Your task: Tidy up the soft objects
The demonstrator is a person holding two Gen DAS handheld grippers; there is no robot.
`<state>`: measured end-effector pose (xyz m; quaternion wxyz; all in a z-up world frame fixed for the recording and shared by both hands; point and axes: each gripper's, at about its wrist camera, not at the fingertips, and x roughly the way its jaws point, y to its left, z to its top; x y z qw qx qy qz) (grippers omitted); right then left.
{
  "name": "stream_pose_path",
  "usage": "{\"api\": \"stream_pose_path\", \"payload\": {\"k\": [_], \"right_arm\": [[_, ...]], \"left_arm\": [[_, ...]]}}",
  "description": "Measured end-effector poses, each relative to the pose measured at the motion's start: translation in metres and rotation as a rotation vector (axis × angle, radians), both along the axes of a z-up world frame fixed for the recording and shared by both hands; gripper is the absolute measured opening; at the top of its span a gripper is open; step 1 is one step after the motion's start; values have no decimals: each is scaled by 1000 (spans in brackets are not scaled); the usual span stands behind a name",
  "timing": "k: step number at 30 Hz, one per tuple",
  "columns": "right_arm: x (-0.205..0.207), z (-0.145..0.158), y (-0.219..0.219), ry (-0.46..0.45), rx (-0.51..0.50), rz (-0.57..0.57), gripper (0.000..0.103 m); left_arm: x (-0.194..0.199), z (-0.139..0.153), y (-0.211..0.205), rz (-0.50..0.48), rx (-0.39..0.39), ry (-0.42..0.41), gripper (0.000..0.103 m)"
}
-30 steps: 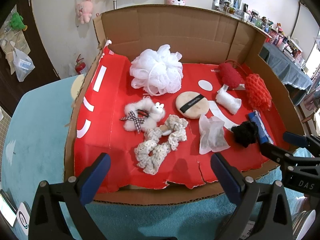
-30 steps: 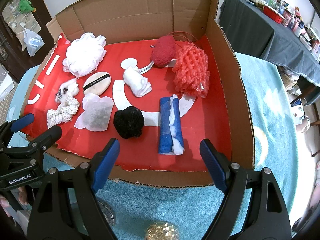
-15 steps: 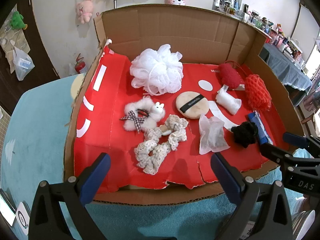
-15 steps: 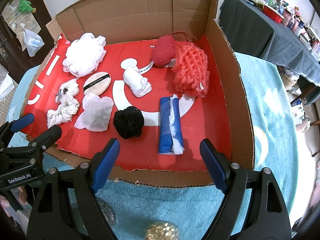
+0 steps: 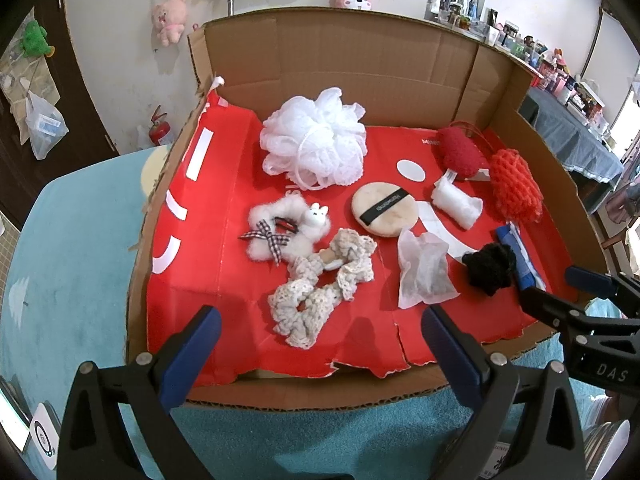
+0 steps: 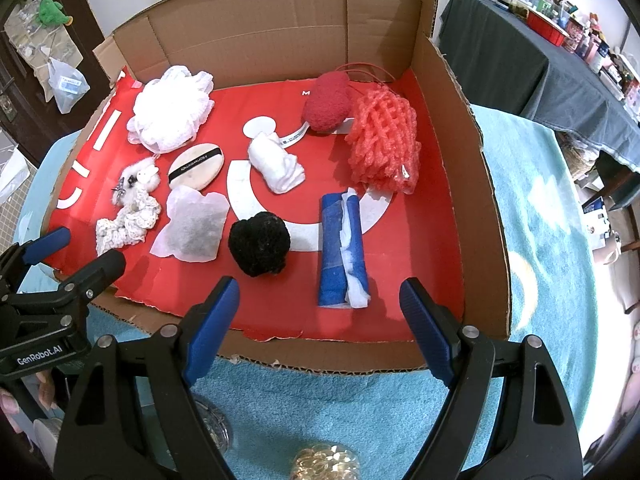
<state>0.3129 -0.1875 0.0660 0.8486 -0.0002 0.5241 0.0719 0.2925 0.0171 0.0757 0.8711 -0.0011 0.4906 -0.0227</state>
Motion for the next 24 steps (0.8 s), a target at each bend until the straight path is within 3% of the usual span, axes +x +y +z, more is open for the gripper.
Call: {"api": "stream_pose_path", "payload": {"k": [24], "right_arm": [[1,0,0,2,4,0,82]], "left_arm": [[0,-1,0,-5,-5,0,102]]}}
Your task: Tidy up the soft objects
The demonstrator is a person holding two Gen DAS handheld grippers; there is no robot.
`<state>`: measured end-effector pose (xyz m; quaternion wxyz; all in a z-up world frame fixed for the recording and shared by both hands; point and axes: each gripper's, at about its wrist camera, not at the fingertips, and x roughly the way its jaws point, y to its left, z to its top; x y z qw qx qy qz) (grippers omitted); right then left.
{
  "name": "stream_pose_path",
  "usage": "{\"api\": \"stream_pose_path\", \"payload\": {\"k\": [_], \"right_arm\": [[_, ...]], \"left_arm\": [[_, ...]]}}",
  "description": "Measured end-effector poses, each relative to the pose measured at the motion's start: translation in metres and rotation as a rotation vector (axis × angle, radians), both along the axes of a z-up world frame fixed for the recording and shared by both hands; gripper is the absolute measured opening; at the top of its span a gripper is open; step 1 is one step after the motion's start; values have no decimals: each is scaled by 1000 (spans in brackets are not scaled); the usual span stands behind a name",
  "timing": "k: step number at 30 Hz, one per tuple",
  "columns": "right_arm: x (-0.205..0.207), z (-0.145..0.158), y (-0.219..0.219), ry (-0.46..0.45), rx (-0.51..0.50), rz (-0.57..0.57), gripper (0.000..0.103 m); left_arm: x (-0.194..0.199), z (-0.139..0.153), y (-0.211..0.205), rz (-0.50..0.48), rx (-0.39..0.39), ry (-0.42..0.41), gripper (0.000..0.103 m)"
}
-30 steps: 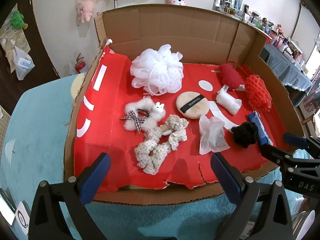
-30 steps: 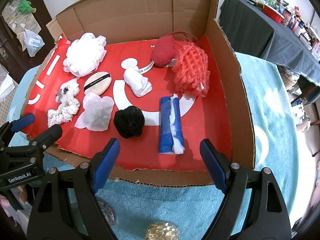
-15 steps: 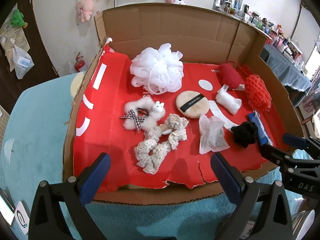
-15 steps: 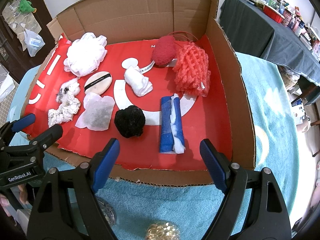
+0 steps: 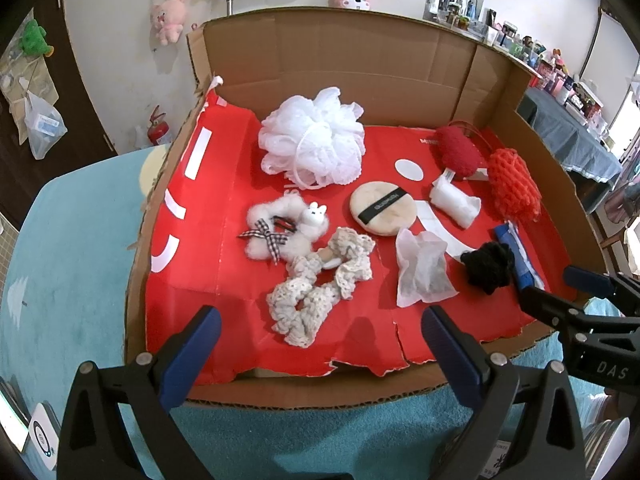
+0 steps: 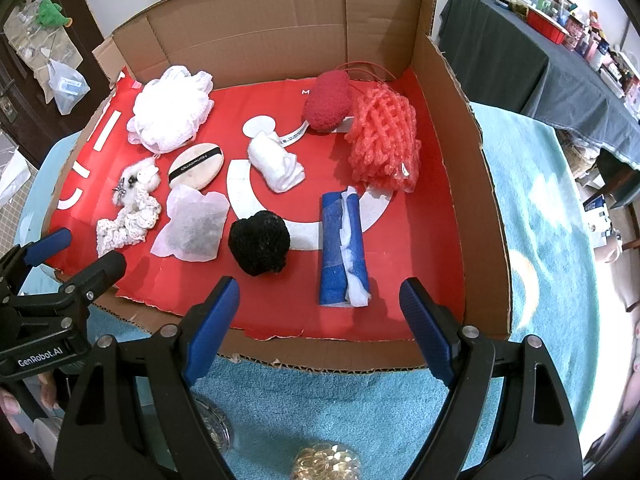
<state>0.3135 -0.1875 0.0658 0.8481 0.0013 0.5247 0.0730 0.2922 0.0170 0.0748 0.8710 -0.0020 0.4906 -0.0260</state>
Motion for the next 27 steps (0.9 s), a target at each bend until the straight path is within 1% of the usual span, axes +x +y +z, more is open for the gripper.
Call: {"api": "stream_pose_path", "payload": {"k": [6,10,12,14,17,20,23,27], "right_arm": [[-1,1,-1,-2,5,-1,82],[-2,2,-7,-7,39,-17,82],[-4,6,-12,-5,59,-25,82],[-9,14,-16,-19,65,-36,82],[-20,32,-18,-57,59,-28,82],[-39,51,-21,-108,54,-27,82],[-63,70,-24,-165,48,-22,82],[-108,90,-26,-265,28,-9,82]], "left_arm": [[-3,2,1,2,-6,-17,102],[-9,9,7,16,-55,-24,102],[-14,17,10,39,-57,-53,102],[-20,26,12,54,-34,-88,102],[-32,42,12,48,-11,-128,102],[-51,61,13,50,-4,-192,102],[-75,79,13,38,-8,-250,103],[-115,96,5,7,-11,-328,103]]}}
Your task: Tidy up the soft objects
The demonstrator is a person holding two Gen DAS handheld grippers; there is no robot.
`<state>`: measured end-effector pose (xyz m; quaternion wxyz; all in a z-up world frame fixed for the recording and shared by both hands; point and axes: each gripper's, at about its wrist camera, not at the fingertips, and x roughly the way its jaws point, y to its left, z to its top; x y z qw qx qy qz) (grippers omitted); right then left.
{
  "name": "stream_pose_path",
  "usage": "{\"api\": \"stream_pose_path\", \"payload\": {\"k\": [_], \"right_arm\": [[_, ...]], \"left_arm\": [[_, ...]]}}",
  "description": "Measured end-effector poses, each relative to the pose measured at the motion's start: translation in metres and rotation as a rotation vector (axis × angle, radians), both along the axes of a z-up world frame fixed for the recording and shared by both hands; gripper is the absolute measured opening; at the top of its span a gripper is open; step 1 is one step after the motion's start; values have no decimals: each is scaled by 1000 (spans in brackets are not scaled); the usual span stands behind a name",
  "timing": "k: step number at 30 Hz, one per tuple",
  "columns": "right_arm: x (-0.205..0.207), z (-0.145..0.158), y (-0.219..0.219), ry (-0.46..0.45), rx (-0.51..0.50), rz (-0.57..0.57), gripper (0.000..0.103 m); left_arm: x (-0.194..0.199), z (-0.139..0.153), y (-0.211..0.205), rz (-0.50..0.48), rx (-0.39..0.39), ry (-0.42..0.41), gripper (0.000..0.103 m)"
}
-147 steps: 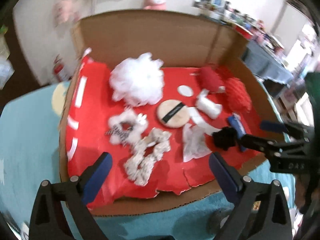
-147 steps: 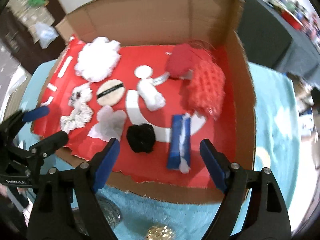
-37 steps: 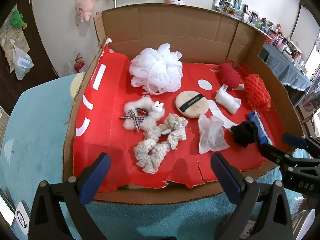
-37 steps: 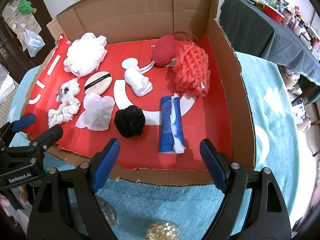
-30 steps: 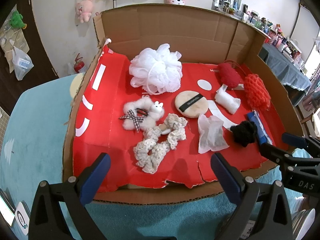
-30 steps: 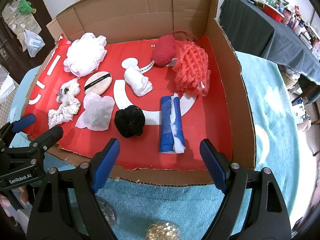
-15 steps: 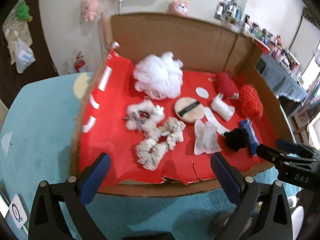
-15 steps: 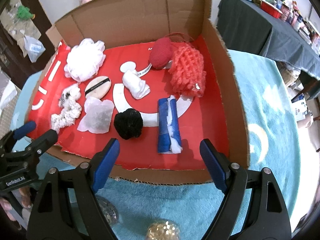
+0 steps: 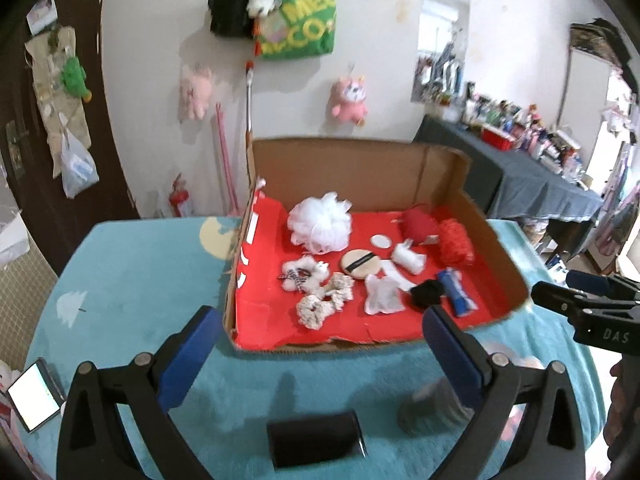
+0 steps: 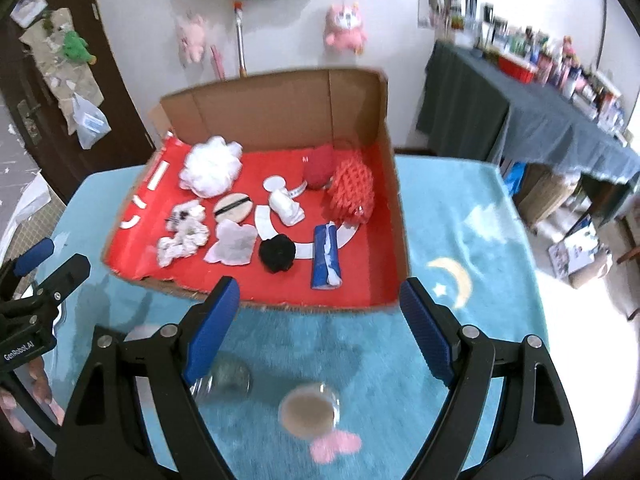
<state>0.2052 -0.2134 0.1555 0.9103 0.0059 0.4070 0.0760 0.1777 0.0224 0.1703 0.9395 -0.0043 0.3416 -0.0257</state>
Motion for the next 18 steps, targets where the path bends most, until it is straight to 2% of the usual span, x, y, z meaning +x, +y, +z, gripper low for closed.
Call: {"api": "stream_pose_path", "payload": {"k": [1,4,9,12,18], "right_arm": [[-15,2,1,-28,-3,5,82],[-52,1,2,-83,2,24,92],[-104,-23,11,-145,-28,30,92],[-118,-49,13,-123,-22,17,93],[-115,-107,18,-36,-56,-9,92]], "left_arm": [[-11,2,-2,-9,0,-16,103],[-41,1,-8,-32,-27,-53,103],[-79,-23,-13,-48,-79,-51,103],[-90,-47,-13,-32,-91,-27,103],[-87,-107,-16,-7,-81,92,103]]}}
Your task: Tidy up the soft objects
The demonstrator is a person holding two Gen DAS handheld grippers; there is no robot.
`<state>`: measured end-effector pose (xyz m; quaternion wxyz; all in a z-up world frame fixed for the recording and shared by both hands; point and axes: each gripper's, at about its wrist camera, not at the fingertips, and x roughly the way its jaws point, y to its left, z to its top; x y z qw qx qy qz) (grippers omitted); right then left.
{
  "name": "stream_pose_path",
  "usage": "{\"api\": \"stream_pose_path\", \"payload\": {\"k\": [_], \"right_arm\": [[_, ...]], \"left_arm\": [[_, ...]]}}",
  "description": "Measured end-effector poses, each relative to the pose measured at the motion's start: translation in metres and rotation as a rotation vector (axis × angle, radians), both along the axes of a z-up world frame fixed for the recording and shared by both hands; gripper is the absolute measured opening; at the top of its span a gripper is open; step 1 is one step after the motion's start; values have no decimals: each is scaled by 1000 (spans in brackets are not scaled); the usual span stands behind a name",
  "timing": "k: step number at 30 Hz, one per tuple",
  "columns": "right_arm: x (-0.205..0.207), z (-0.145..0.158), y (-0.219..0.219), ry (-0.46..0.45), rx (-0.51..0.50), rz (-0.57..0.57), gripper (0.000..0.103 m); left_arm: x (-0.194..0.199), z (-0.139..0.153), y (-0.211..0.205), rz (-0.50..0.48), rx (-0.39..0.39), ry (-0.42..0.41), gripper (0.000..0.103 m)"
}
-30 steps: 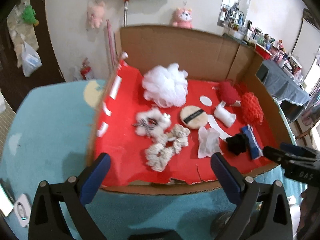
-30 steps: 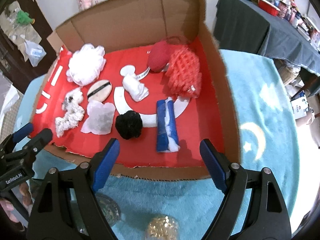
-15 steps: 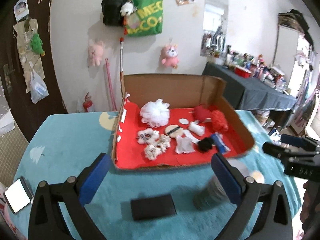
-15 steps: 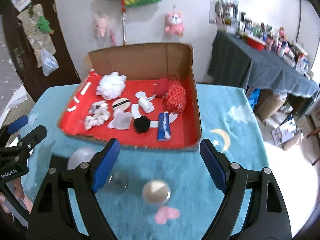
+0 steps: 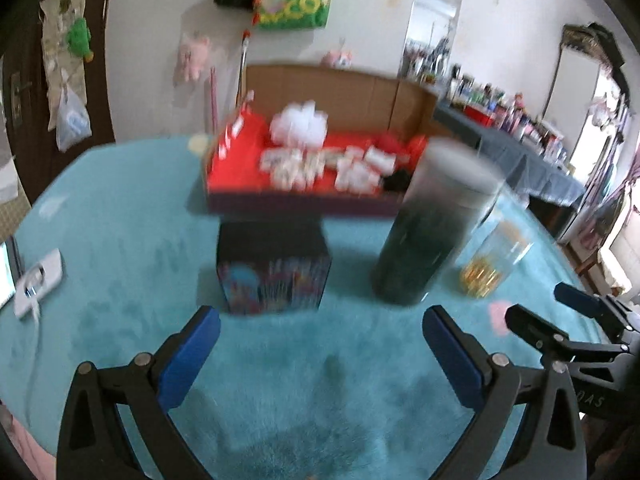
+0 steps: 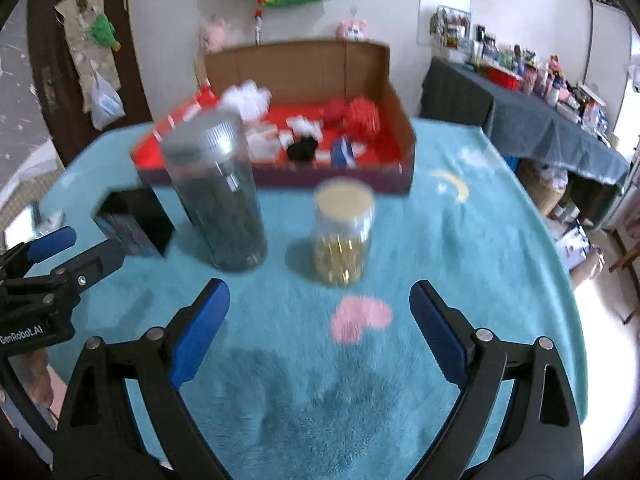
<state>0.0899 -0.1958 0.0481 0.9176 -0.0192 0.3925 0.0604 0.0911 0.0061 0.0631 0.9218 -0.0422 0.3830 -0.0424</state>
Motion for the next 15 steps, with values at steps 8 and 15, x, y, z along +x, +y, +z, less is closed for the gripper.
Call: {"api": "stream_pose_path", "payload": {"k": [8,15], "right_arm": [[8,-48,-2,59,-15,-40,92],[5,-51,-8,37,4,-59,94]], "left_arm": [[6,-42,-8,-7,60,76,103],[9,-50,-8,14,110,86,103]]}}
